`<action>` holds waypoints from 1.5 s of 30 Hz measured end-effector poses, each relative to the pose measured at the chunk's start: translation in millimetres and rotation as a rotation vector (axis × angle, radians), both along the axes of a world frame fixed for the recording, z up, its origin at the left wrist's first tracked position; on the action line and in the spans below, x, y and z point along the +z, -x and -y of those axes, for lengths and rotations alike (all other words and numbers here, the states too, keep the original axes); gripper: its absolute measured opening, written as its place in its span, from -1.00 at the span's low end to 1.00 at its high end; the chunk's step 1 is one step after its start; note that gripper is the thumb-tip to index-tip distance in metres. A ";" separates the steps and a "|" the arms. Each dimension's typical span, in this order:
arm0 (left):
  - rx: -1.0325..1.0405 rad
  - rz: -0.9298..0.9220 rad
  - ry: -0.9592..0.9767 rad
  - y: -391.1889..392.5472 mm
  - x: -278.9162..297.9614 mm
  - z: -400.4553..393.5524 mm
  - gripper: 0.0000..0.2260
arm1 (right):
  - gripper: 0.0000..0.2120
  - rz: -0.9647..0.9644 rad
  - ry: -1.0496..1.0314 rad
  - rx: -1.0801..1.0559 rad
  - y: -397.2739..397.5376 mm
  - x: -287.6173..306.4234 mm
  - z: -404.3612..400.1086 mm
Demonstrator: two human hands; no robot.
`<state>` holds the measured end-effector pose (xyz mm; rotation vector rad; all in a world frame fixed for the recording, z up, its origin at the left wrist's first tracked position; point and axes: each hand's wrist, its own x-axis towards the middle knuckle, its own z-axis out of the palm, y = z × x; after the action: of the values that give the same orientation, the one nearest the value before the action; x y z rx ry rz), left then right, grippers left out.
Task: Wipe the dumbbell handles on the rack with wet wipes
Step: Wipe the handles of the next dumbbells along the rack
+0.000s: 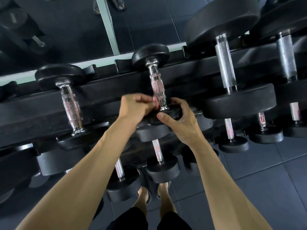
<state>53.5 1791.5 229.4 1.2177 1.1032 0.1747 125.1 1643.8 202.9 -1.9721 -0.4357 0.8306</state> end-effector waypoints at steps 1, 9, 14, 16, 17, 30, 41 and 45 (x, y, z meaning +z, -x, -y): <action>-0.065 -0.042 -0.010 3.9 1.9 3.6 -0.91 | -0.17 0.002 0.001 -0.001 0.5 1.0 0.0; 0.257 0.121 -0.090 -25.8 11.0 -15.6 -0.90 | -0.16 0.014 0.059 0.014 4.8 8.4 -3.3; 0.007 -0.079 -0.136 3.3 0.0 8.0 -0.89 | -0.23 0.029 0.039 -0.006 7.3 5.4 -3.3; 0.009 -0.071 -0.102 6.6 -1.4 13.5 -0.91 | -0.22 0.020 0.032 -0.014 7.1 4.8 -3.6; 0.065 -0.034 -0.077 2.1 -0.3 12.2 -0.90 | -0.21 0.020 0.032 -0.011 7.0 5.4 -3.6; 0.159 0.021 -0.011 -4.9 5.3 8.6 -0.91 | -0.30 0.046 0.042 -0.024 10.7 9.9 -5.0; 0.017 -0.098 -0.178 -5.8 10.8 4.1 -0.89 | -0.30 0.054 0.056 -0.034 13.6 15.0 -7.1; 0.140 -0.008 -0.182 -13.5 10.4 4.8 -0.90 | -0.29 0.064 0.049 -0.023 12.8 12.5 -7.1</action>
<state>67.0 1786.7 239.9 1.3026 1.2000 0.3847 112.3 1650.9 215.4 -2.0498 -0.4324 0.7724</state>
